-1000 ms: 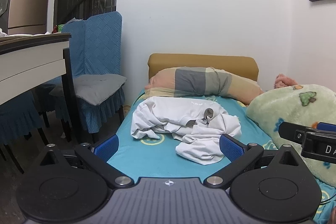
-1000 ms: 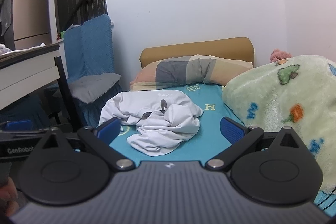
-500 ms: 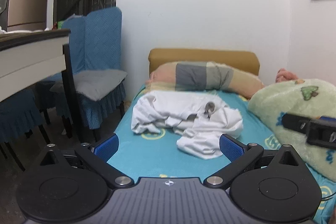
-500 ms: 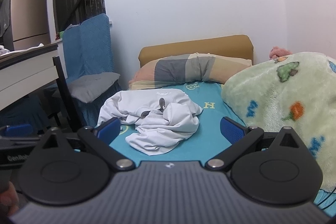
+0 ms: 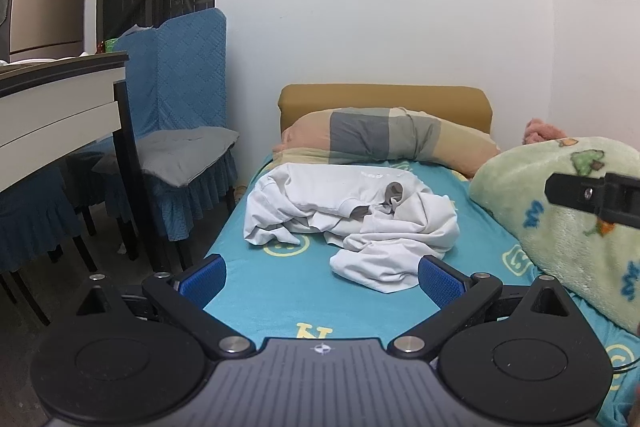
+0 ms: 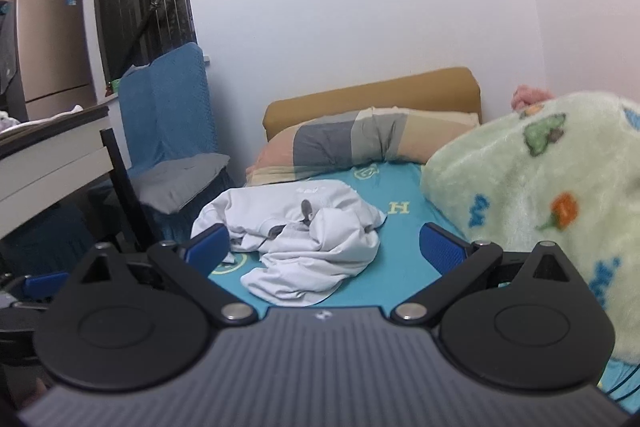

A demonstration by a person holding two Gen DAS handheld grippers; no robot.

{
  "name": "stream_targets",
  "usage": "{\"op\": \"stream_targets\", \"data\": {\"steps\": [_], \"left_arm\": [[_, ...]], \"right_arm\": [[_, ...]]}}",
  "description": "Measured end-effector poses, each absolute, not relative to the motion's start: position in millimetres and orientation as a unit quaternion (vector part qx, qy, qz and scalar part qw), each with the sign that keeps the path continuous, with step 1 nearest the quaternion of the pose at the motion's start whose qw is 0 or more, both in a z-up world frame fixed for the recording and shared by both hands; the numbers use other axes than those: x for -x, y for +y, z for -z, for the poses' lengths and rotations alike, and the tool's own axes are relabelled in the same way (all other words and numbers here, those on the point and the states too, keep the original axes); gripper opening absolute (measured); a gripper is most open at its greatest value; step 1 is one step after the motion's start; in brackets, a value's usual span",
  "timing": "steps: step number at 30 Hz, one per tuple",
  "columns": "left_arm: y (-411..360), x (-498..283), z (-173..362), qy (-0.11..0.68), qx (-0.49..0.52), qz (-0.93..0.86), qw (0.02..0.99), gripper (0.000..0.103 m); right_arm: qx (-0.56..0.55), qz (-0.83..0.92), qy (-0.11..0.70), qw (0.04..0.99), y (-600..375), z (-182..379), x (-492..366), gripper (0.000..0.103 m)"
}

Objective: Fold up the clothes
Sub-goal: 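Move both grippers toward the crumpled white T-shirt on the bed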

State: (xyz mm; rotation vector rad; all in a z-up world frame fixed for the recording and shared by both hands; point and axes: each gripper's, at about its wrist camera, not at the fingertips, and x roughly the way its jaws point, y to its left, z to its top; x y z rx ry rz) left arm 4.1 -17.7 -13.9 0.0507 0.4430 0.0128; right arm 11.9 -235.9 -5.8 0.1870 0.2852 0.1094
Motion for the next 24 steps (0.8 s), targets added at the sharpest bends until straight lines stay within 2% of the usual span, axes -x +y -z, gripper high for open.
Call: {"op": "stream_targets", "data": {"steps": [16, 24], "left_arm": [[-21.6, -27.8, 25.4, 0.201, 0.0, -0.003, 0.98, 0.103], [-32.4, -111.4, 47.4, 0.267, -0.026, -0.033, 0.963, 0.103]], "right_arm": [[-0.092, -0.078, 0.143, 0.982, -262.0, -11.9, -32.7, 0.103], [-0.129, -0.062, 0.162, 0.976, -285.3, -1.1, -33.3, 0.103]]}}
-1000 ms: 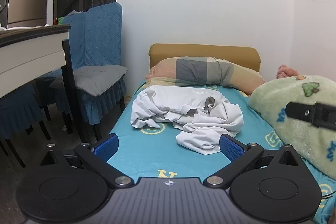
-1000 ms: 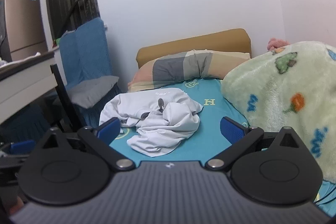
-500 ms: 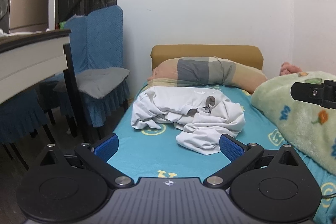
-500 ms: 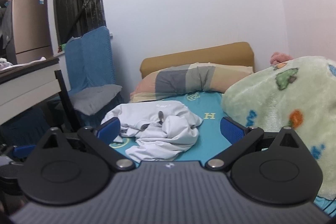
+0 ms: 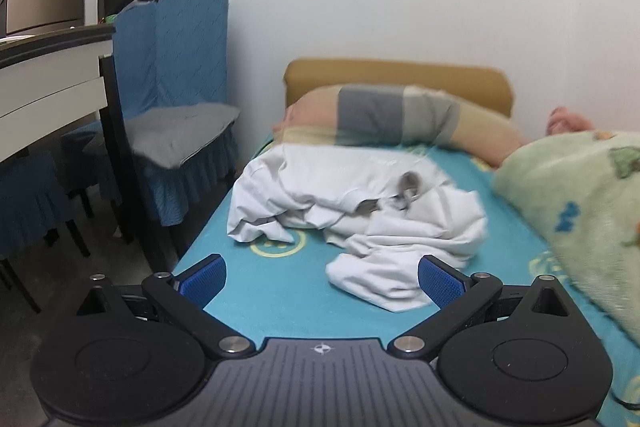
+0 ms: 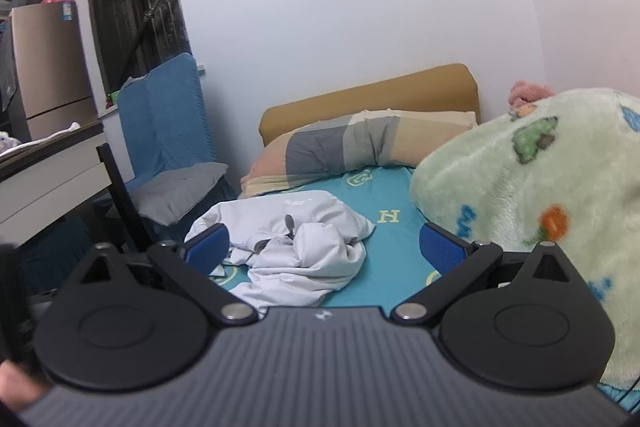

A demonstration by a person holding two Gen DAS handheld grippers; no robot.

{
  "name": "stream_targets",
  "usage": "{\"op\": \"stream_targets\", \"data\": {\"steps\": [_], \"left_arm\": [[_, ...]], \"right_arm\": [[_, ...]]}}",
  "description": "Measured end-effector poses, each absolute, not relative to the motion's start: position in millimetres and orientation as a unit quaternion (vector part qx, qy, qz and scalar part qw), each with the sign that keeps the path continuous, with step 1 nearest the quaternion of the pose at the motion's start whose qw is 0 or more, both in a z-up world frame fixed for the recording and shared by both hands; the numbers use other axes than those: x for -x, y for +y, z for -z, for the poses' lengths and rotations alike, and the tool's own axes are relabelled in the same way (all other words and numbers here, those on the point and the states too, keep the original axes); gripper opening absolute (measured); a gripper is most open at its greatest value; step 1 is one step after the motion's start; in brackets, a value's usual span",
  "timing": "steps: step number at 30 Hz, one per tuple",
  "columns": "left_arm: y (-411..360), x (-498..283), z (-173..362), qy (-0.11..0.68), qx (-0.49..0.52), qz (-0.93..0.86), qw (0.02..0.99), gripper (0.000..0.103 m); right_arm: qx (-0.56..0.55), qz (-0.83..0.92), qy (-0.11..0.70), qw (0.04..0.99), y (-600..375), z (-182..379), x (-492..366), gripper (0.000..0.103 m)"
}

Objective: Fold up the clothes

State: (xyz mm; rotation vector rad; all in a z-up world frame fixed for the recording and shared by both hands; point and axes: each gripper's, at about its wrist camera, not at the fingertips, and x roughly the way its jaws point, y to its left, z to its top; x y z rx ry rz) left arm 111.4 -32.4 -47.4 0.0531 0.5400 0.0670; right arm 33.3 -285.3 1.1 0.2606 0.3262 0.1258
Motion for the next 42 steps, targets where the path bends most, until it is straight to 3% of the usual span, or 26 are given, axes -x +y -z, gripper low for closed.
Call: {"op": "stream_targets", "data": {"steps": [6, 13, 19, 20, 21, 23, 35, 42], "left_arm": [[-54.3, -199.1, 83.5, 0.289, -0.107, -0.034, 0.951, 0.102], [-74.9, -262.2, 126.2, 0.223, -0.198, -0.027, 0.954, 0.097], [-65.9, -304.6, 144.2, 0.217, -0.205, -0.017, 0.954, 0.067], [-64.1, -310.0, 146.6, 0.217, -0.205, -0.013, 0.954, 0.055], [-62.5, -312.5, 146.5, 0.213, -0.204, -0.006, 0.956, 0.036], [-59.4, -307.4, 140.9, 0.196, -0.203, -0.002, 0.959, 0.018], [-65.6, -156.6, 23.3, 0.112, -0.149, 0.074, 0.98, 0.014], [-55.4, -57.1, -12.0, 0.078, -0.095, 0.094, 0.988, 0.013]], "right_arm": [[-0.16, -0.057, 0.191, 0.967, -297.4, 15.2, -47.4, 0.103], [-0.174, -0.058, 0.211, 0.96, -305.9, 39.2, -67.8, 0.103], [-0.205, -0.051, 0.241, 0.947, -309.7, 65.1, -107.4, 0.103], [-0.204, -0.052, 0.244, 0.947, -308.4, 67.8, -110.8, 0.103], [-0.203, -0.052, 0.246, 0.946, -307.1, 70.5, -114.3, 0.103], [-0.201, -0.052, 0.251, 0.945, -304.4, 76.0, -121.2, 0.103], [-0.171, -0.054, 0.205, 0.962, -282.4, 74.1, -114.1, 0.103], [-0.144, -0.077, 0.172, 0.971, -268.7, 61.4, -85.6, 0.103]]}}
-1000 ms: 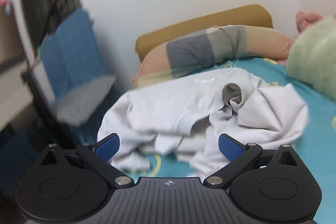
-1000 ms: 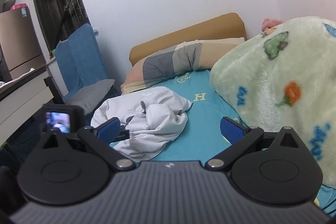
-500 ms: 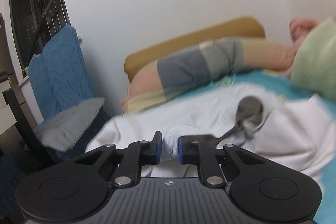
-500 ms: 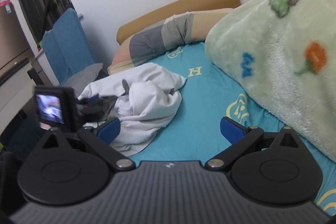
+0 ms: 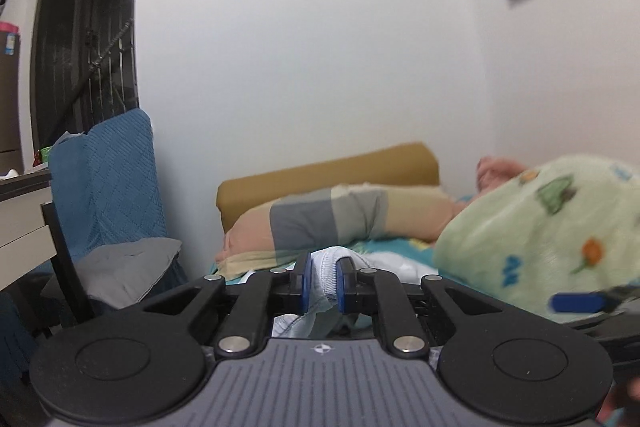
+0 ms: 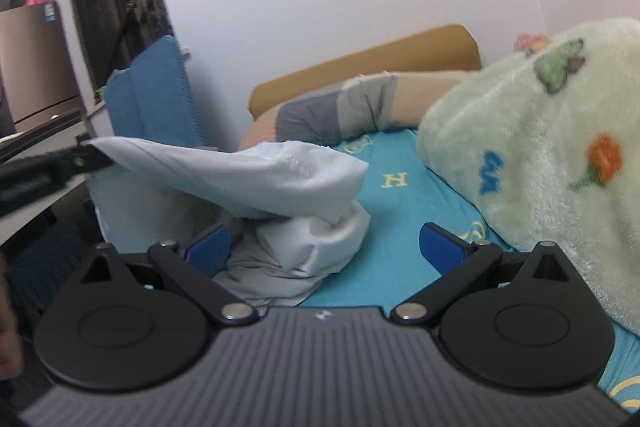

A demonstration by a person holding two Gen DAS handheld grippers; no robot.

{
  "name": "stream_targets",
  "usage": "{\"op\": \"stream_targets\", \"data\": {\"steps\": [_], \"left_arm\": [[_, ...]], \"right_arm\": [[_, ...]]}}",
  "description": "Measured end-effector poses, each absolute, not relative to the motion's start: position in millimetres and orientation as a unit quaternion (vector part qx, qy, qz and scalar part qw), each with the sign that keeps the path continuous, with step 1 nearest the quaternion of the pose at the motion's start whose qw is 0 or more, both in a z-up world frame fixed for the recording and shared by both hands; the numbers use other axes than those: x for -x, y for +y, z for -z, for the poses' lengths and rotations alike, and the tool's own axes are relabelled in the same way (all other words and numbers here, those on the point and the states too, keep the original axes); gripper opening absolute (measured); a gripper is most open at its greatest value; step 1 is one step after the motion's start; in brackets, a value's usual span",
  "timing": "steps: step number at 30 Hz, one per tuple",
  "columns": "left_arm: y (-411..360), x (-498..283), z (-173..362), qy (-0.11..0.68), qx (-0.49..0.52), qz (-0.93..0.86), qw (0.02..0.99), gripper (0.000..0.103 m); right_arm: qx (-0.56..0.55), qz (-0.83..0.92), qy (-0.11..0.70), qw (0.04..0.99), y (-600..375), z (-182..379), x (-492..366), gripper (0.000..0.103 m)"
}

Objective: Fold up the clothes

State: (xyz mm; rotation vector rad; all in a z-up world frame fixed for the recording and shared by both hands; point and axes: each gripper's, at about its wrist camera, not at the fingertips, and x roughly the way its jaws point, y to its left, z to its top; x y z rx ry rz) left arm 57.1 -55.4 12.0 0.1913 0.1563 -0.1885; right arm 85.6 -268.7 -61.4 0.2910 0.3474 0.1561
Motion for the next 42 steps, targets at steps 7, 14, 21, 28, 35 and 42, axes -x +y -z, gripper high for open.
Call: {"op": "stream_targets", "data": {"steps": [7, 14, 21, 28, 35, 42], "left_arm": [[-29.3, 7.9, -36.3, 0.038, -0.023, 0.122, 0.992, 0.012], [-18.8, 13.0, -22.4, 0.04, -0.018, 0.131, 0.99, 0.012], [-26.9, -17.4, 2.7, 0.088, -0.026, 0.128, 0.988, 0.014], [-27.6, -27.5, 11.6, 0.099, -0.03, 0.115, 0.988, 0.015], [-36.7, -26.6, 14.2, 0.095, -0.041, 0.107, 0.989, 0.015], [-37.8, -28.9, 16.0, 0.101, -0.041, 0.095, 0.99, 0.015]], "right_arm": [[-0.119, -0.132, 0.127, 0.976, -233.7, 36.8, -54.2, 0.103], [-0.073, -0.168, 0.123, 0.975, -196.8, 36.2, -51.9, 0.103], [-0.082, -0.166, 0.141, 0.973, -190.9, 44.5, -65.9, 0.103], [-0.135, -0.147, 0.147, 0.969, -211.0, 44.7, -73.2, 0.103], [-0.119, -0.135, 0.148, 0.972, -210.5, 43.1, -66.4, 0.103], [-0.12, -0.11, 0.162, 0.973, -217.1, 47.1, -67.5, 0.103]]}}
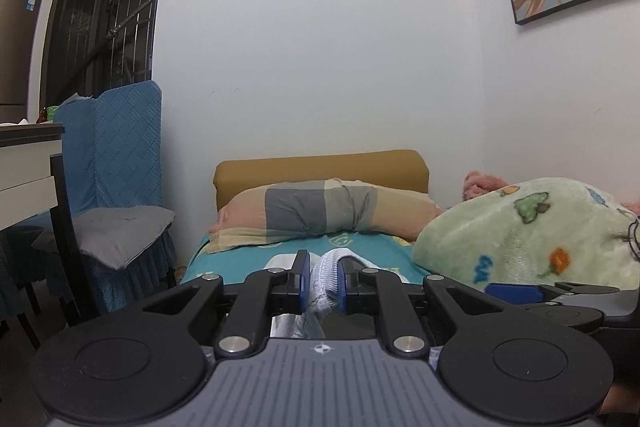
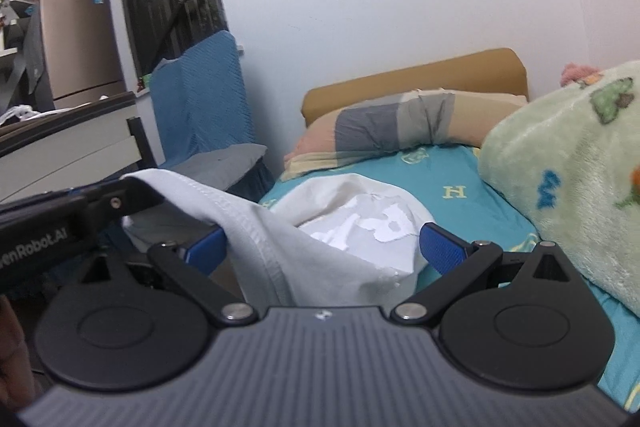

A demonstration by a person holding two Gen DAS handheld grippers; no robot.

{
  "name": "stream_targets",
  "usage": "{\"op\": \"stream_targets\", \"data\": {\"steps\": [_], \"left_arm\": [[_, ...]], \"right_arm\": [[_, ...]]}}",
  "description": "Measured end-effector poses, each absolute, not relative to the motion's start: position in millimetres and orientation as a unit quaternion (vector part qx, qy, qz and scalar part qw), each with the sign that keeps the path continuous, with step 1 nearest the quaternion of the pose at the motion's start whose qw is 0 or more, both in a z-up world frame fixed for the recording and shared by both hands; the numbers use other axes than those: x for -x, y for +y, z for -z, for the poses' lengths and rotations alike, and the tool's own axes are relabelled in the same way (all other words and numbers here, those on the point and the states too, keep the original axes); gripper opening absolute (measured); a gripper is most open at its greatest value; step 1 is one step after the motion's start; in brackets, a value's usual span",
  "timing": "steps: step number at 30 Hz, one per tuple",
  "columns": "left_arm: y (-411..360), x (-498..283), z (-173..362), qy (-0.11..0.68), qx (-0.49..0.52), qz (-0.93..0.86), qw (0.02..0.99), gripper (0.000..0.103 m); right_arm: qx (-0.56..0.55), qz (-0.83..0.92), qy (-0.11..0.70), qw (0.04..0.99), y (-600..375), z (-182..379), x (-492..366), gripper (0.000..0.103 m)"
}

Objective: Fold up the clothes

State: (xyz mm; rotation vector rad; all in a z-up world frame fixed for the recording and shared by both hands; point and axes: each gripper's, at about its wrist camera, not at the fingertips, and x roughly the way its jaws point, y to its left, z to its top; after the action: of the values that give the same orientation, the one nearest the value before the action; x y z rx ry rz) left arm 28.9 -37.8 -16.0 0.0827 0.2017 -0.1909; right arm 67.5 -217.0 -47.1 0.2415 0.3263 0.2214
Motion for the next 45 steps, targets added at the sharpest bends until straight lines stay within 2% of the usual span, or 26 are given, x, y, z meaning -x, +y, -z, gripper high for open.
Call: {"op": "stream_targets", "data": {"steps": [10, 15, 19, 30, 38, 45], "left_arm": [[-35.5, -33.3, 16.6, 0.098, -0.041, 0.071, 0.992, 0.014], [-24.6, -36.8, 13.8, 0.104, -0.016, 0.06, 0.993, 0.014], [-21.9, -37.3, 9.6, 0.106, -0.012, 0.062, 0.992, 0.014], [-8.6, -45.8, 7.0, 0.118, 0.017, 0.071, 0.99, 0.014], [-22.1, -50.6, 16.4, 0.124, -0.012, 0.073, 0.989, 0.014], [-40.0, -57.7, 33.3, 0.149, -0.029, 0.077, 0.985, 0.014]], "right_arm": [[-0.129, -0.045, 0.197, 0.971, -237.5, 53.5, -64.2, 0.103], [-0.19, 0.018, 0.228, 0.955, -271.7, 63.2, -66.9, 0.103], [-0.212, 0.011, 0.222, 0.952, -278.8, 65.1, -65.1, 0.103], [-0.067, -0.133, 0.169, 0.974, -161.0, 63.8, -61.1, 0.103], [-0.038, -0.036, 0.162, 0.985, -144.1, 83.7, -81.8, 0.103], [-0.159, 0.058, 0.144, 0.975, -204.2, 68.3, -78.6, 0.103]]}}
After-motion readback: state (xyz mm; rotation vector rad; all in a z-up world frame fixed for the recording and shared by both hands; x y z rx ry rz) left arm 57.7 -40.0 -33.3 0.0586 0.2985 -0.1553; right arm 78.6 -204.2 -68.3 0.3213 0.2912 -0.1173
